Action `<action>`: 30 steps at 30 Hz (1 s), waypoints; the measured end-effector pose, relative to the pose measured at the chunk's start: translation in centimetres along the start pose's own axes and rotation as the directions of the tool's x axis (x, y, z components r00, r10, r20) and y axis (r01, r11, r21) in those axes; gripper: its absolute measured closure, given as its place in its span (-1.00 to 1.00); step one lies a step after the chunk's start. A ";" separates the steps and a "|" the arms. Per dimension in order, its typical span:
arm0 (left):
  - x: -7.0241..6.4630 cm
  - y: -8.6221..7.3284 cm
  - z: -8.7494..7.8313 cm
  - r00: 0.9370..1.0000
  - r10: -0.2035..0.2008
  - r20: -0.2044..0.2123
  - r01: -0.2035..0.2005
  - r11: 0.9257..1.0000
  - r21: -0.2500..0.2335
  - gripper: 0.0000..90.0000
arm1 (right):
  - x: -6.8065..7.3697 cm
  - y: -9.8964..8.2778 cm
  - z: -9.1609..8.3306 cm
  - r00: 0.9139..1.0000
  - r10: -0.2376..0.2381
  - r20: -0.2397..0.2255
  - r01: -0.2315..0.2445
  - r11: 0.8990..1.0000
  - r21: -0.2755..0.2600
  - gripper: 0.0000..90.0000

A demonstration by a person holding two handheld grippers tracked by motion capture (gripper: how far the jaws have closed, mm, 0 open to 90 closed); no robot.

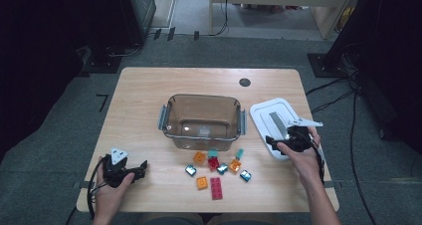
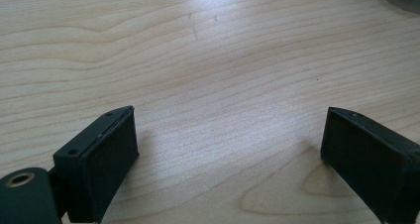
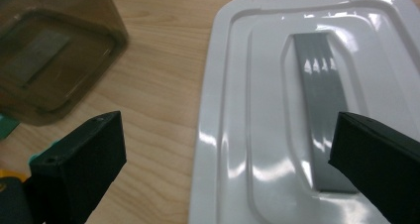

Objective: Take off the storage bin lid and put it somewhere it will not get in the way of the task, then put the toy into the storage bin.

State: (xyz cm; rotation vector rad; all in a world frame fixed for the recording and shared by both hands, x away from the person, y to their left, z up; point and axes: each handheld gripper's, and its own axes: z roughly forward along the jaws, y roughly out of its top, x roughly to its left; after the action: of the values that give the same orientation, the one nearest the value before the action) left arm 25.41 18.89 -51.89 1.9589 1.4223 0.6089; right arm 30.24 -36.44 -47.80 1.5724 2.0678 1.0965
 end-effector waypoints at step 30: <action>0.0 0.0 0.0 1.000 0.000 0.000 0.000 1.000 0.000 -0.84 | 7.3 -7.6 -3.0 0.989 -0.083 -0.125 0.084 0.996 0.006 -0.59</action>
State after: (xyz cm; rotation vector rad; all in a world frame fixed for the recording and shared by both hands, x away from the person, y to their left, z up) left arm 25.38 18.91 -51.89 1.9585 1.4225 0.6093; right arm 20.62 -31.66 -50.04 1.4414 2.2022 1.1823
